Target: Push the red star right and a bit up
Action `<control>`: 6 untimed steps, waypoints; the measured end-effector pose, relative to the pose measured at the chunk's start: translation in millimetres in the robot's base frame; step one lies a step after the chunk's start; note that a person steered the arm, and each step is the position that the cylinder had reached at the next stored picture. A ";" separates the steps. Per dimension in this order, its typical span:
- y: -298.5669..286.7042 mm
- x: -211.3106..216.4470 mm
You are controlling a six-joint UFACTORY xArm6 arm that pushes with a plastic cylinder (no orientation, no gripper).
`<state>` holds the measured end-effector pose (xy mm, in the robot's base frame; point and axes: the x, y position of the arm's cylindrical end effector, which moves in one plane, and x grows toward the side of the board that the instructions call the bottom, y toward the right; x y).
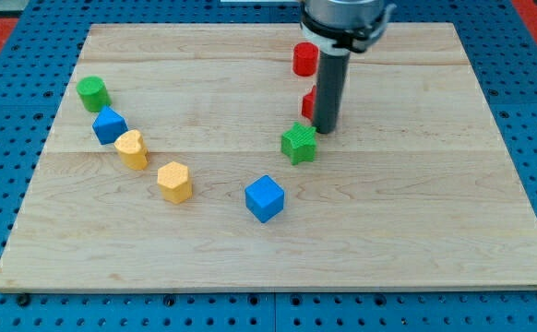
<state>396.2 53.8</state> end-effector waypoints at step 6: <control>67.7 -26.3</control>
